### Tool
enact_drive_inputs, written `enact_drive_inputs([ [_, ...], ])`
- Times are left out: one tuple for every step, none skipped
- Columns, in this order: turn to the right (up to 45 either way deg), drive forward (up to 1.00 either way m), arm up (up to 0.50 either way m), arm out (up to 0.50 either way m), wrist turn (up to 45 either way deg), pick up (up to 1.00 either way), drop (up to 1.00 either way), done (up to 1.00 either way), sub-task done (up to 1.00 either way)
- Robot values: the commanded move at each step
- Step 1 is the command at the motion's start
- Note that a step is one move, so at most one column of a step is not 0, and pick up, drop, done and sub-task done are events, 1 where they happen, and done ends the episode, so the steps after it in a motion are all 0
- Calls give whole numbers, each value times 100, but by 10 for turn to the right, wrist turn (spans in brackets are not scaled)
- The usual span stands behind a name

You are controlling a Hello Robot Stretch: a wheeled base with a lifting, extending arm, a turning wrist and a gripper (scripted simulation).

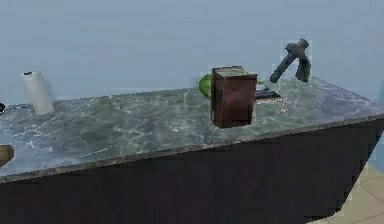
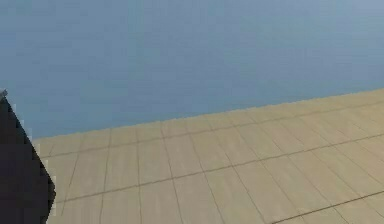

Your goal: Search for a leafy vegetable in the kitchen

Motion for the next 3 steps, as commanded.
enact_drive_inputs([
  [0,25,0,0,0,0,0,0,0],
  [60,0,0,0,0,0,0,0,0],
  [0,90,0,0,0,0,0,0,0],
])
